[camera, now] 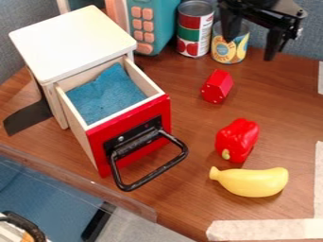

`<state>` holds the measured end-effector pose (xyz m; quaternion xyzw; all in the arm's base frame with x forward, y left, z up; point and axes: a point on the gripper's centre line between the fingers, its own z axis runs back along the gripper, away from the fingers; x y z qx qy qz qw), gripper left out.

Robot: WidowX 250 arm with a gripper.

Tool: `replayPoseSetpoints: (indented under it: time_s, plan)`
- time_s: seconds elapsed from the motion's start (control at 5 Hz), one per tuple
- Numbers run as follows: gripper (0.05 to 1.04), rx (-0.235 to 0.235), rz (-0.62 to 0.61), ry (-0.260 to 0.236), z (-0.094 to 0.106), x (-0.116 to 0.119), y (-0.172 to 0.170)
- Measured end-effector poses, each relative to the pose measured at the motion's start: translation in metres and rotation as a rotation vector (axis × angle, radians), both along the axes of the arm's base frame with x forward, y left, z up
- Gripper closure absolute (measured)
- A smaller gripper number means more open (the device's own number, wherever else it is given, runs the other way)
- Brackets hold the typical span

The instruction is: Put the red thing inside the drawer

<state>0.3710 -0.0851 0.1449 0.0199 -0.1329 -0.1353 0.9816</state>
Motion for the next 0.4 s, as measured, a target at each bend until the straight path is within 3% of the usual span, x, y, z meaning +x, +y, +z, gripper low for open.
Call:
replayPoseSetpoints:
  time_s: [0.4]
  plan:
    - [0.083, 0.066, 0.125, 0.002, -0.03, 0.027, 0.025]
